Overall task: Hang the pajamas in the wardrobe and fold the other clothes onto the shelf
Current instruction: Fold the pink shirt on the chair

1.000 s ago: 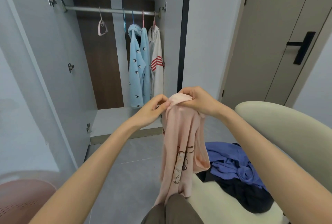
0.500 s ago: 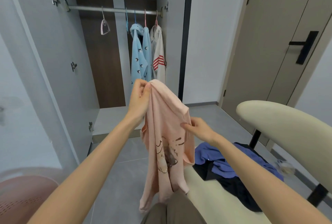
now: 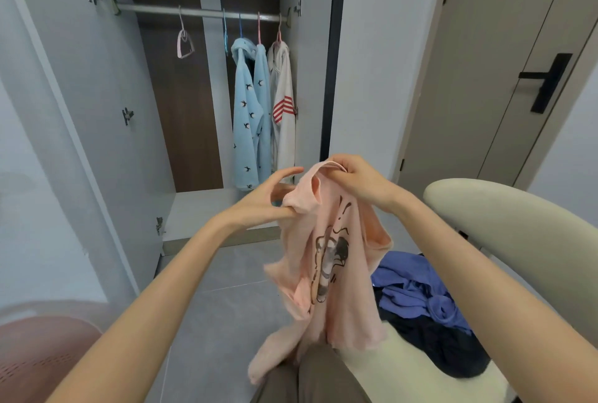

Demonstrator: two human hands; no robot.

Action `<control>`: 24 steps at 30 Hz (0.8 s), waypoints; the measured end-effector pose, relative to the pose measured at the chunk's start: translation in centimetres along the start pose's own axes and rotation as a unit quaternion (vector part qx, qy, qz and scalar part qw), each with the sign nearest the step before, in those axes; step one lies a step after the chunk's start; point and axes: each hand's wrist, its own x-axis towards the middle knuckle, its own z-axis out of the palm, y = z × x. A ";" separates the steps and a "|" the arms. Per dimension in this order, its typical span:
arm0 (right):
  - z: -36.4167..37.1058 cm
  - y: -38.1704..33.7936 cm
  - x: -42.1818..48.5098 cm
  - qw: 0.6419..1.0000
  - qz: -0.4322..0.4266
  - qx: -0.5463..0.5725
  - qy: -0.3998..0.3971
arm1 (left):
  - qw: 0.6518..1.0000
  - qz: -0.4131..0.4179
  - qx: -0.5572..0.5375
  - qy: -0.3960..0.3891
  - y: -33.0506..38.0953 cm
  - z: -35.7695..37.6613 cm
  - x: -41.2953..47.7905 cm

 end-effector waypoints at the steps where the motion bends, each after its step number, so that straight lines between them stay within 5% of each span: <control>1: -0.2 0.1 0.0 1.000 0.007 0.003 0.005 | 1.000 0.012 -0.002 -0.002 0.1 0.2 0.1; 9: -0.9 0.9 0.2 0.998 0.055 0.007 0.016 | 0.938 0.161 0.092 0.293 0.7 2.9 1.1; 14: -0.7 2.0 0.0 0.999 0.046 -0.017 0.014 | 0.938 0.130 0.000 0.322 2.3 2.1 1.2; 20: 1.8 5.3 -2.1 0.989 0.052 -0.108 -0.089 | 0.938 0.098 0.001 0.333 3.6 1.1 2.2; 24: 3.9 8.1 -3.1 0.983 0.097 -0.139 -0.077 | 0.938 0.078 -0.015 0.337 3.5 0.5 2.4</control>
